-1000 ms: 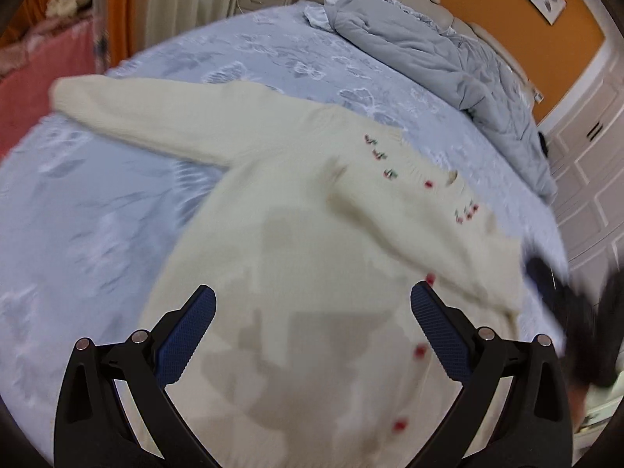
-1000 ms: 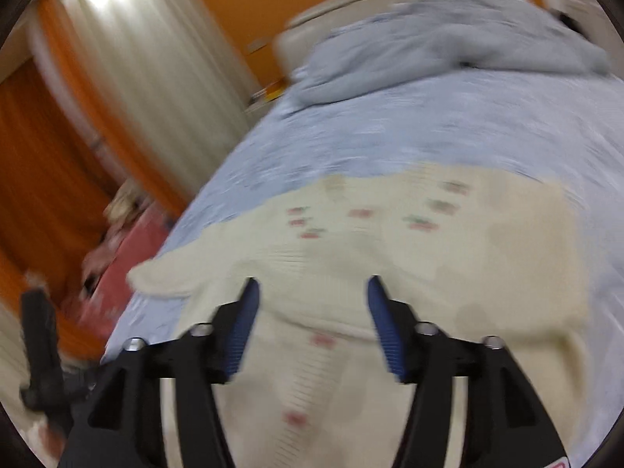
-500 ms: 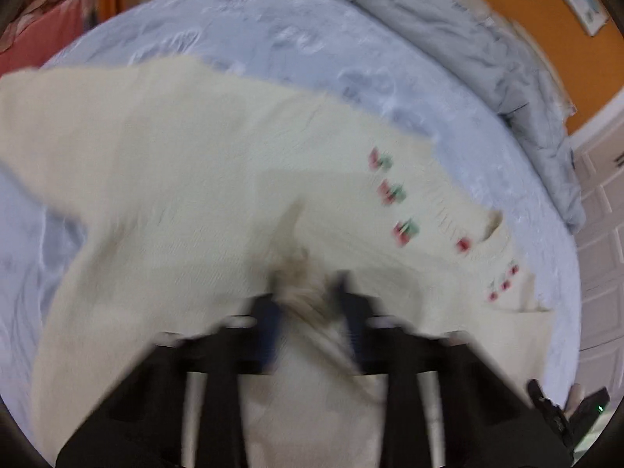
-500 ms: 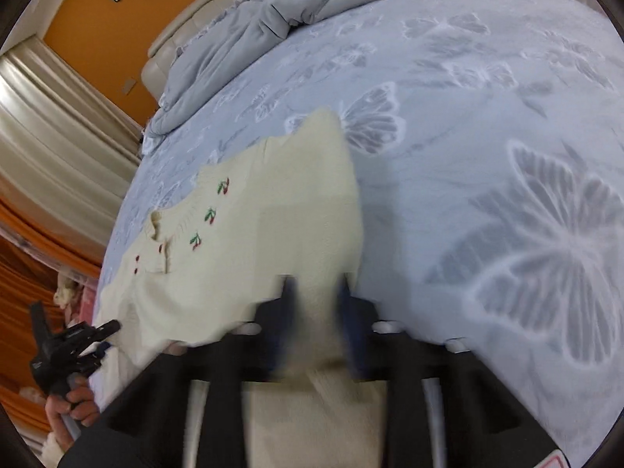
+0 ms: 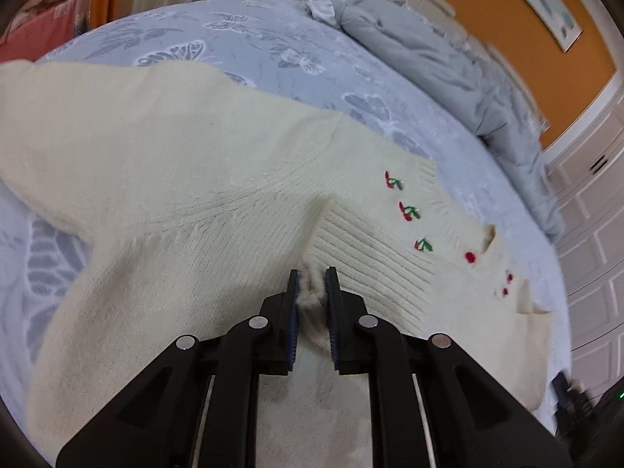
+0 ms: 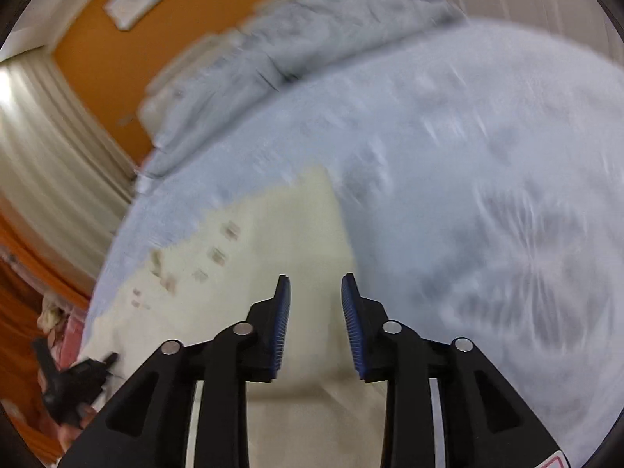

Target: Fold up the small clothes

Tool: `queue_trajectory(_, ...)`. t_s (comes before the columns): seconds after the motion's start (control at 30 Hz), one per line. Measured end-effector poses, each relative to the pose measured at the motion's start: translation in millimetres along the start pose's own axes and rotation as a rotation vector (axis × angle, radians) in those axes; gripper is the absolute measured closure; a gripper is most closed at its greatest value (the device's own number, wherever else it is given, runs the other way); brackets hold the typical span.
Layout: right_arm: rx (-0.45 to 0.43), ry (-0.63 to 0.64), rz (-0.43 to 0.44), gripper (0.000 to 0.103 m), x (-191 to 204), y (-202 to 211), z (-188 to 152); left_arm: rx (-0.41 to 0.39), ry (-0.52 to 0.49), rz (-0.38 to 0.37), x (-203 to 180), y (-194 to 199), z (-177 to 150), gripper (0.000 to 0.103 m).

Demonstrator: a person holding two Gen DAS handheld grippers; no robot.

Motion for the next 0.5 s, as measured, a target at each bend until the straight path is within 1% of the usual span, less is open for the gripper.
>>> queue_trajectory(0.07, -0.004, 0.081, -0.014, 0.041, 21.3, -9.2, 19.4, -0.033, -0.017, -0.011, -2.0, -1.4, -0.7, 0.089)
queue_trajectory(0.1, 0.002, 0.106, -0.025, 0.041, 27.5, -20.1, 23.7, -0.048, -0.022, -0.013, -1.5, -1.4, -3.2, 0.089)
queue_trajectory(0.13, 0.031, 0.139, -0.03, 0.045, 33.2, -38.3, 26.6, -0.061, -0.023, -0.017, -1.6, -1.6, -3.5, 0.089)
queue_trajectory(0.17, 0.062, 0.145, -0.024, 0.054, 32.3, -50.9, 25.7, -0.07, -0.015, -0.029, -2.1, -2.1, -3.4, 0.089)
queue_trajectory(0.2, 0.115, 0.143, -0.032, 0.068, 25.5, -69.5, 21.0, -0.071, -0.006, -0.038, 1.1, -3.1, -5.9, 0.088)
queue_trajectory(0.23, 0.149, 0.142, -0.065, 0.074, 12.1, -82.4, 15.3, -0.074, 0.001, -0.05, 3.0, -3.6, -6.9, 0.088)
queue_trajectory(0.27, 0.186, 0.139, -0.113, 0.077, -4.7, -99.4, 9.5, -0.075, 0.009, -0.063, 5.6, -4.9, -6.8, 0.088)
queue_trajectory(0.3, 0.141, 0.127, -0.095, 0.08, -8.3, -97.8, 11.7, -0.077, 0.019, -0.082, 5.6, -5.9, -6.3, 0.088)
queue_trajectory(0.33, 0.132, 0.115, -0.109, 0.081, -8.8, -95.5, 12.5, -0.078, 0.025, -0.091, 9.6, -3.8, -6.9, 0.088)
queue_trajectory(0.37, 0.115, 0.087, -0.143, 0.079, -8.8, -87.9, 12.4, -0.08, 0.033, -0.103, 9.6, -4.1, -6.3, 0.088)
queue_trajectory(0.4, 0.095, 0.073, -0.145, 0.072, -2.2, -80.8, 11.0, -0.082, 0.04, -0.112, 10.9, -3.9, -6.1, 0.088)
queue_trajectory(0.47, 0.059, 0.08, -0.062, 0.072, 23.5, -58.1, -12.0, -0.083, 0.056, -0.133, 13.2, -3.9, -5.7, 0.088)
queue_trajectory(0.5, 0.052, 0.098, -0.043, 0.072, 33.3, -49.4, -25.6, -0.081, 0.068, -0.148, 13.8, -3.5, -5.3, 0.088)
Point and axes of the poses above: each gripper's, at about its wrist camera, not at the fingertips, and y roughly against the way its jaws point, x to its left, z to its top, the point moved 9 cm from there along -y, roughly the way its jaws point, and after that the axes turned 1 degree about -y, right-handed, at the moved point
